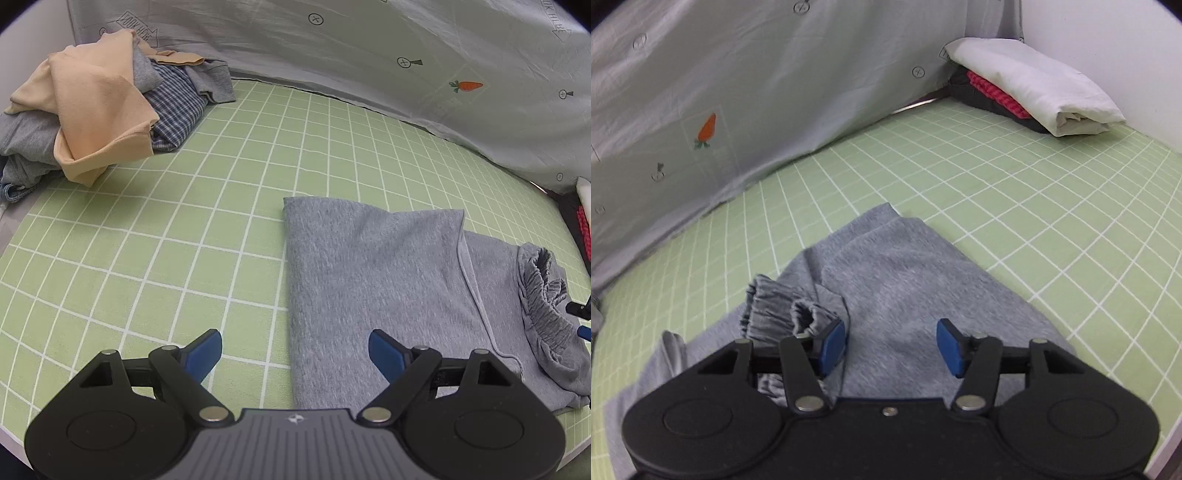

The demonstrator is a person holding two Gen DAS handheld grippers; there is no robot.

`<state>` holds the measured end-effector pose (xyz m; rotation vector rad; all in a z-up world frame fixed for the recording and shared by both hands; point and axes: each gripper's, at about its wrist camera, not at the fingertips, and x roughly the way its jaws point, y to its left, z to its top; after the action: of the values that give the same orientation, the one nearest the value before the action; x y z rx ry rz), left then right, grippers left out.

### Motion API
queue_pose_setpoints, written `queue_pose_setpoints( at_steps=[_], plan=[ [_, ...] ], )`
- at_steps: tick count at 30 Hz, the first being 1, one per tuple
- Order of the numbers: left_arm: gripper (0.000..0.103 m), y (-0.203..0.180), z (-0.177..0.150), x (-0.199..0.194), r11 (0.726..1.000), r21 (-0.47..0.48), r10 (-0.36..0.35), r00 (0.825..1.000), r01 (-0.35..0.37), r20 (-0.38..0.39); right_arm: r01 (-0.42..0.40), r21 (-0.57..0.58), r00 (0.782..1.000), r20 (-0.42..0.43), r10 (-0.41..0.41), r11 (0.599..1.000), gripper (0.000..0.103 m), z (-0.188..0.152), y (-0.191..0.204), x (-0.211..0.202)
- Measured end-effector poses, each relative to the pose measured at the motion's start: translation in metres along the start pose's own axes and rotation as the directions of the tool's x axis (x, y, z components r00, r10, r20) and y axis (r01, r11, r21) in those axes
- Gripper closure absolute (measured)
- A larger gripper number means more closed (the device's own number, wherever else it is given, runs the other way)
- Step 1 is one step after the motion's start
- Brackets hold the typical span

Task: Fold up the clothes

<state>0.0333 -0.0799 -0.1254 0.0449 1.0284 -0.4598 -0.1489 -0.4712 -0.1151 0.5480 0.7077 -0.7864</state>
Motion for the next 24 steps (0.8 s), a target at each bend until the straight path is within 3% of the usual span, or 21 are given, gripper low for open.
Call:
queue_pose_setpoints(
  at_steps=[4,8,10,13,15,18,20,24],
  plan=[
    [0.016,0.005,0.003,0.004,1.0,-0.025,0.011,1.0,-0.011,-0.011,-0.066,-0.097,0.996,-0.064,0.06,0.993,0.051,-0.014,0.025,0.011],
    [0.016,0.006,0.007,0.011,0.999,-0.033,0.009,1.0,-0.009,-0.025,-0.202,-0.264,0.977,-0.12,0.176,0.943,0.053,-0.035,0.07,0.002],
    [0.016,0.005,0.01,0.014,1.0,-0.02,0.004,0.999,-0.004,-0.033,-0.205,-0.307,0.977,-0.127,0.174,0.929,0.048,-0.04,0.081,-0.003],
    [0.016,0.003,0.013,0.019,1.0,0.003,-0.006,0.999,0.007,-0.043,-0.193,-0.291,0.98,-0.103,0.17,0.937,0.044,-0.036,0.08,-0.015],
    [0.016,0.003,0.016,0.024,1.0,0.014,-0.016,0.998,0.017,-0.055,-0.159,-0.242,0.987,-0.068,0.146,0.957,0.025,-0.03,0.072,-0.023],
    [0.016,0.003,0.019,0.031,0.999,0.026,-0.034,0.997,0.036,-0.073,-0.088,-0.213,0.996,-0.022,0.086,0.973,0.007,-0.027,0.063,-0.032],
    [0.016,0.002,0.022,0.037,0.998,0.039,-0.045,0.995,0.048,-0.09,-0.05,-0.198,0.999,-0.01,0.049,0.979,0.001,-0.03,0.057,-0.036],
    [0.016,-0.002,0.027,0.049,0.994,0.069,-0.073,0.99,0.081,-0.122,0.001,-0.178,1.0,-0.021,-0.005,0.984,0.0,-0.039,0.051,-0.039]
  ],
)
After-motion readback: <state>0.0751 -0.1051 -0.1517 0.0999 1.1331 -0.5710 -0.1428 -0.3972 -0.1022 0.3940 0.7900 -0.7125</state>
